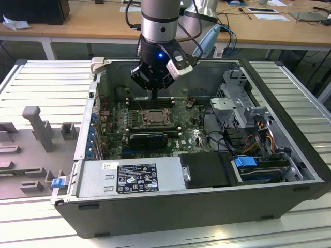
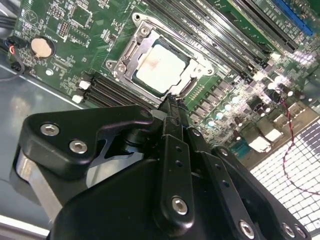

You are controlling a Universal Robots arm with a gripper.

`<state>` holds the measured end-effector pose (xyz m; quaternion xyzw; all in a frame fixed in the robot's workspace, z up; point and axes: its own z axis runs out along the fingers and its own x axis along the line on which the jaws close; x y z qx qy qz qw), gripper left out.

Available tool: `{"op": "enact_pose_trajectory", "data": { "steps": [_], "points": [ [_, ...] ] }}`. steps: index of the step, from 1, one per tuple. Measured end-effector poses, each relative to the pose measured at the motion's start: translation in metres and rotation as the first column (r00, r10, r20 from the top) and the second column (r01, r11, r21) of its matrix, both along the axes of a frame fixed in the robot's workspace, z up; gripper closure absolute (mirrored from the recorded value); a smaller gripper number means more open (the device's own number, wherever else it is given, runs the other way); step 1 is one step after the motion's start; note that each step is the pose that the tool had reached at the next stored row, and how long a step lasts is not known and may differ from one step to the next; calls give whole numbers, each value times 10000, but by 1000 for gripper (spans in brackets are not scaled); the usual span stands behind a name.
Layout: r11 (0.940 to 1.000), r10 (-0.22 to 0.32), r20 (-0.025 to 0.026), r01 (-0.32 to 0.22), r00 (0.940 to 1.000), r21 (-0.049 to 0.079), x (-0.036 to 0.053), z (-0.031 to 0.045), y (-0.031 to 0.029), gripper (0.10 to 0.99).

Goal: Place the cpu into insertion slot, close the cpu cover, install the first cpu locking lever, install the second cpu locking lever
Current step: 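Install the first cpu locking lever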

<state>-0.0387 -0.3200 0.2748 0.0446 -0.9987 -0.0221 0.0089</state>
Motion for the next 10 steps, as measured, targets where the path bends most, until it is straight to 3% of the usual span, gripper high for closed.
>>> {"op": "enact_pose_trajectory", "data": {
  "steps": [10],
  "points": [
    [9961,886,0,-886,9961,0,0,0,0,980]
  ]
}}
